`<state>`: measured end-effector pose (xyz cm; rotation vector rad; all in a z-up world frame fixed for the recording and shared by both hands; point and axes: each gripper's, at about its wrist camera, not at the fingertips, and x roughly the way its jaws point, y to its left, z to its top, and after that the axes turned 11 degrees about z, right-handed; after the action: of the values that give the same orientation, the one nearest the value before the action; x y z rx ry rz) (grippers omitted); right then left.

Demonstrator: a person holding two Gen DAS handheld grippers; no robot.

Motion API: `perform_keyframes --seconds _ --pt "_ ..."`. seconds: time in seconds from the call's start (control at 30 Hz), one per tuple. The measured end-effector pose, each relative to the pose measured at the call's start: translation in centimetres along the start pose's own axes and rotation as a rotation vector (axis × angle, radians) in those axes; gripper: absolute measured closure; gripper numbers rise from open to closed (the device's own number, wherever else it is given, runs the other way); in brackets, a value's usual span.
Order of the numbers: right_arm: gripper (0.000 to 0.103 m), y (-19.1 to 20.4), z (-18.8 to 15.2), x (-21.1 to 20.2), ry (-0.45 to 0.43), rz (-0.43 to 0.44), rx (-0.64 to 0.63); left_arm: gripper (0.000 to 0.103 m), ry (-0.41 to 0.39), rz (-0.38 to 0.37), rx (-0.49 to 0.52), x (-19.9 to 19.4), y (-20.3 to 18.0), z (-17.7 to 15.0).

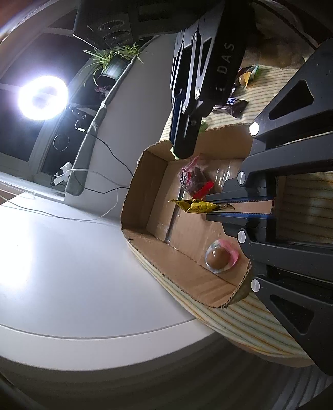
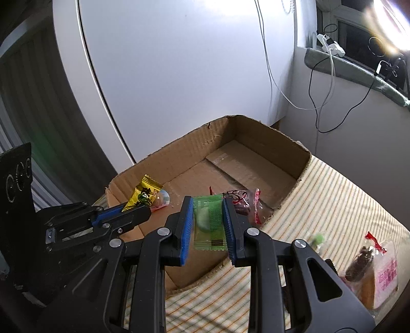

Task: Organize snacks
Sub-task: 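Carry yellow candy and green packet into the box and release both, then move both tools back toward the chocolate bars on the bed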

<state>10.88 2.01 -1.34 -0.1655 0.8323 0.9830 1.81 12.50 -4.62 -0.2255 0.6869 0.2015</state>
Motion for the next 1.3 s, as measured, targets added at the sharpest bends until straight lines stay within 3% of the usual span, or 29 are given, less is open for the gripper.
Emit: perform_keyframes --seconds 0.1,0.13,0.2,0.37,0.47,0.57,0.7,0.87,0.97,1.3 --pt "0.077 0.0 0.1 0.1 0.001 0.004 0.004 0.093 0.003 0.002 0.001 0.0 -0.1 0.0" --pt "0.069 -0.1 0.1 0.1 0.001 0.005 0.007 0.089 0.004 0.004 0.001 0.0 -0.2 0.0" --pt "0.044 -0.3 0.1 -0.2 -0.010 0.002 0.012 0.085 0.001 0.006 -0.001 -0.1 -0.2 0.0" --pt "0.040 -0.7 0.1 -1.4 -0.037 -0.009 0.030 0.085 -0.002 0.011 -0.004 -0.3 -0.3 0.0" --pt "0.033 -1.0 0.0 -2.0 -0.050 -0.027 0.036 0.081 -0.005 0.010 -0.004 -0.4 -0.4 0.0" --pt "0.033 -1.3 -0.3 -2.6 -0.052 -0.039 0.040 0.078 -0.014 0.008 -0.002 -0.7 -0.6 0.0" --pt "0.033 -2.0 -0.8 -3.7 -0.060 -0.057 0.050 0.063 -0.022 -0.011 0.009 -1.2 -1.3 -0.1" --pt "0.033 -3.2 -2.0 -5.9 -0.077 -0.083 0.066 0.062 -0.030 -0.045 0.018 -1.8 -2.5 -0.3" --pt "0.033 -4.5 -3.4 -7.8 -0.099 -0.096 0.076 0.054 -0.041 -0.068 0.030 -2.2 -3.4 -0.5" --pt "0.033 -10.0 -9.9 -13.4 -0.074 -0.264 0.162 0.054 -0.006 -0.165 0.128 -1.8 -8.8 -1.8"
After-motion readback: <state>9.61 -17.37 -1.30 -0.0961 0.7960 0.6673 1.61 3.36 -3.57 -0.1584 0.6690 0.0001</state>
